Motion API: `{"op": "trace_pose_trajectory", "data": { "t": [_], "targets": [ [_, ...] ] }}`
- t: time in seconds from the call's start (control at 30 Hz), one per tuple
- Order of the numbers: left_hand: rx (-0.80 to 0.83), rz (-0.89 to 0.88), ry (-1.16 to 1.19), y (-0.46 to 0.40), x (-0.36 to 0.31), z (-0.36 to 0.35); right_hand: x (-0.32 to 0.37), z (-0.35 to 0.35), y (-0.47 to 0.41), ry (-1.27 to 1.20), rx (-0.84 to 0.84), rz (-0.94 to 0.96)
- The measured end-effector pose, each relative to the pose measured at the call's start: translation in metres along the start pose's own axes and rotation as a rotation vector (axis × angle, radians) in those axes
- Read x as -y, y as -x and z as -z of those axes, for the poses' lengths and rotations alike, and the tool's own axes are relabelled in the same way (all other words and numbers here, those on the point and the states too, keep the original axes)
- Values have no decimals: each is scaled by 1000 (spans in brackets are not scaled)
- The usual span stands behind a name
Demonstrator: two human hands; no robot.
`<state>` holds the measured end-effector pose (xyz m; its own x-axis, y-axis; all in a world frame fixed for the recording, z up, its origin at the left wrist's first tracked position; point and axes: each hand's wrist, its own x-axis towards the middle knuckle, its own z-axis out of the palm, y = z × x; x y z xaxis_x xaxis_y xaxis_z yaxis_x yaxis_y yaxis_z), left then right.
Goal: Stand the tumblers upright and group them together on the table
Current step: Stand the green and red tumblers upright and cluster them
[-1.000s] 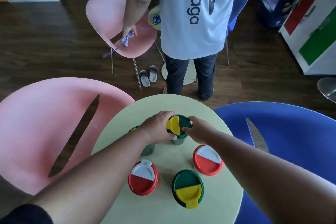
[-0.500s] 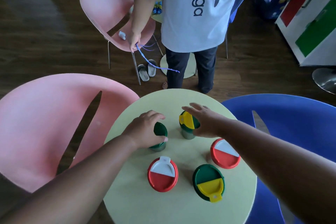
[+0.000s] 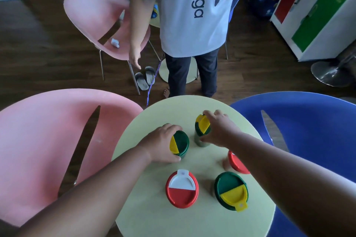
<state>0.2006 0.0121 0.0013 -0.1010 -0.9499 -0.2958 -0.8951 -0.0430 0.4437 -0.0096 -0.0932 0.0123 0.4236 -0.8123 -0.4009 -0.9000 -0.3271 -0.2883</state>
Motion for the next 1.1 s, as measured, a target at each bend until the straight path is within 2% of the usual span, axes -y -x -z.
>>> {"op": "trace_pose_trajectory", "data": {
  "t": [0.1,0.27,0.4,0.5,0.87,1.1],
  "targets": [
    [38,-46,4,-8,-7,1,4,-4,0,-54,-48,-93],
    [93,-74,79,-12,-6,-1,-3,-3,-1,-69,-5,-100],
    [-5,22,126,-9,-3,-6,-16,7,0,27,100,47],
    [-54,19,111,-6,-4,-10,-22,9,0,13,114,122],
    [-27,-3,95,-7,-6,-9,-7,-11,9,-131,47,-2],
    [-57,4,112,-4,-12,-14,-8,-10,12,-142,48,19]
  ]
}}
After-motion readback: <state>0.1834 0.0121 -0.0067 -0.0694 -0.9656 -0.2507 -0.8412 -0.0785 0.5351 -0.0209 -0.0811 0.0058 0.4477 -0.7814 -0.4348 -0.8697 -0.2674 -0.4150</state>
